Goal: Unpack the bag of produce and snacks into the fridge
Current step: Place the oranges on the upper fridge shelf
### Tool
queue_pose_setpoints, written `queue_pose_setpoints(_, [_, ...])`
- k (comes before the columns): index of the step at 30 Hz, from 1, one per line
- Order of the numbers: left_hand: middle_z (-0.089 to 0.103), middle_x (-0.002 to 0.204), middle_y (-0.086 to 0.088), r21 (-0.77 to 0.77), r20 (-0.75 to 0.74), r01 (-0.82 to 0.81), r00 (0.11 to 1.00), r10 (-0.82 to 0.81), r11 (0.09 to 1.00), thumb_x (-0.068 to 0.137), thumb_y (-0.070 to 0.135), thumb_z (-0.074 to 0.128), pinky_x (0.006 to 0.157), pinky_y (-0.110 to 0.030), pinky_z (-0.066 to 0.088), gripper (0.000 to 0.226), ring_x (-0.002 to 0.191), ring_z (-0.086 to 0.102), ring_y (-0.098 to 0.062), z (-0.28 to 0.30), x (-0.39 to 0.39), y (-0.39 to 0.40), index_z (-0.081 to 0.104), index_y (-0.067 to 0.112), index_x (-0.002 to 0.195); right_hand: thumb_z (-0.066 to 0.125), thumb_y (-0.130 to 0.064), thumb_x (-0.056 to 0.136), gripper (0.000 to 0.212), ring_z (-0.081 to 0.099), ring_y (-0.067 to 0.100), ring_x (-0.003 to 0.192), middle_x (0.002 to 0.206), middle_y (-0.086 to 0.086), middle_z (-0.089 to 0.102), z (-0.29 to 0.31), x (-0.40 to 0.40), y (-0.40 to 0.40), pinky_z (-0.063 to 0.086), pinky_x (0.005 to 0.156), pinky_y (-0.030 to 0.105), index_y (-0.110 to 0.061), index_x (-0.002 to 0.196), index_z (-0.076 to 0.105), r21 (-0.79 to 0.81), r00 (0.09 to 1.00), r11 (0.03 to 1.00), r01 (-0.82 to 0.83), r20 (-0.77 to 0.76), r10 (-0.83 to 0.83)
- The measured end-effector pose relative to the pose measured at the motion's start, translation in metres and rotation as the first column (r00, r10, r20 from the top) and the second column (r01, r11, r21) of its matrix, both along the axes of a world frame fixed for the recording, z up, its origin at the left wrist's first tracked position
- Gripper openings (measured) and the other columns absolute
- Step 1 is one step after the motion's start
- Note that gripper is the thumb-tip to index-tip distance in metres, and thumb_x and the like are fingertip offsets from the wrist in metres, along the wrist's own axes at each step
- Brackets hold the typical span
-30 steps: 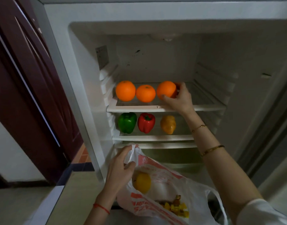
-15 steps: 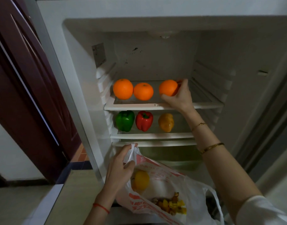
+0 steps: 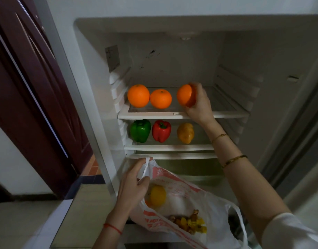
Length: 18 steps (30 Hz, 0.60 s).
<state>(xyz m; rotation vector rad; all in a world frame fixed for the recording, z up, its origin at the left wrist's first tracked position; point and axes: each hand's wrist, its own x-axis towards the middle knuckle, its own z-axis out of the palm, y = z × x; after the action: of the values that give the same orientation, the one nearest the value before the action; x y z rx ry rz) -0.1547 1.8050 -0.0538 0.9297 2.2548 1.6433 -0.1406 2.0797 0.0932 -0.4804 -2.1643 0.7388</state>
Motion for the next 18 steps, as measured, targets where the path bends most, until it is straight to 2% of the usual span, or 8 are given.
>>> queue_pose_setpoints(3, [0.063,0.122,0.014,0.001,-0.014,0.013,1.0,-0.013,1.0,0.088,-0.006,0.054,0.049,-0.016,0.043,0.063,0.06,0.057,-0.002,-0.0011,0.0015,-0.001,0.055,0.038,0.133,0.072,-0.006,0.071,0.078,0.043,0.031,0.125,0.138,0.011,0.042,-0.0003,0.0024,-0.0012,0.042,0.101,0.046,-0.023,0.139,0.04,0.034,0.998,0.998,-0.053,0.022,0.052])
queue_pose_setpoints(5, [0.064,0.118,0.014,0.001,-0.02,0.016,1.0,-0.016,1.0,0.087,-0.005,0.053,0.047,-0.02,0.043,0.066,0.052,0.053,-0.012,-0.0016,0.0022,-0.0009,0.055,0.044,0.13,0.072,-0.018,0.074,0.071,0.043,0.031,0.125,0.139,0.008,0.042,0.0007,0.005,-0.0024,0.042,0.101,0.049,-0.028,0.138,0.041,0.029,0.996,0.996,-0.082,0.021,0.081])
queue_pose_setpoints(6, [0.064,0.116,0.013,-0.005,-0.02,0.014,1.0,-0.014,1.0,0.087,-0.005,0.053,0.046,-0.022,0.042,0.066,0.051,0.051,-0.019,-0.0019,0.002,-0.0007,0.055,0.046,0.129,0.072,-0.025,0.078,0.066,0.043,0.03,0.124,0.139,0.007,0.043,0.0013,0.006,-0.0026,0.043,0.1,0.047,-0.029,0.137,0.042,0.024,0.996,0.996,-0.087,0.011,0.086])
queue_pose_setpoints(8, [0.064,0.114,0.012,-0.018,-0.006,0.002,1.0,-0.002,1.0,0.087,-0.004,0.053,0.045,-0.023,0.042,0.066,0.05,0.048,-0.021,-0.002,0.0021,-0.0003,0.055,0.047,0.129,0.07,-0.026,0.084,0.061,0.046,0.027,0.123,0.139,0.007,0.045,0.0028,0.0072,-0.0032,0.042,0.098,0.039,-0.026,0.138,0.043,0.011,0.996,0.996,-0.083,-0.029,0.084])
queue_pose_setpoints(10, [0.065,0.11,0.013,-0.021,-0.013,0.0,1.0,0.0,1.0,0.087,-0.004,0.054,0.045,-0.023,0.042,0.067,0.049,0.046,-0.019,-0.0019,0.0027,0.0,0.054,0.051,0.126,0.071,-0.021,0.084,0.067,0.046,0.022,0.125,0.141,0.008,0.045,0.0047,0.0071,-0.0043,0.04,0.096,0.031,-0.021,0.143,0.037,-0.013,0.994,0.997,-0.077,-0.073,0.076])
queue_pose_setpoints(13, [0.064,0.108,0.018,-0.017,-0.024,-0.003,1.0,0.002,1.0,0.087,-0.004,0.055,0.045,-0.023,0.041,0.068,0.05,0.047,-0.028,0.0001,0.0039,-0.0002,0.054,0.054,0.124,0.076,-0.016,0.079,0.088,0.04,0.021,0.134,0.147,0.009,0.038,0.0063,0.0061,-0.0061,0.04,0.105,0.033,-0.016,0.149,0.023,-0.082,0.992,0.993,-0.08,-0.107,0.071])
queue_pose_setpoints(18, [0.066,0.105,0.012,-0.016,-0.01,-0.005,1.0,0.005,1.0,0.089,-0.005,0.054,0.044,-0.018,0.039,0.063,0.047,0.045,-0.01,0.0031,0.0064,-0.002,0.055,0.042,0.131,0.08,-0.012,0.075,0.106,0.028,0.027,0.143,0.155,0.013,0.023,0.0055,0.004,-0.0059,0.031,0.116,0.043,-0.011,0.154,0.008,-0.096,0.995,0.991,-0.089,-0.061,0.083])
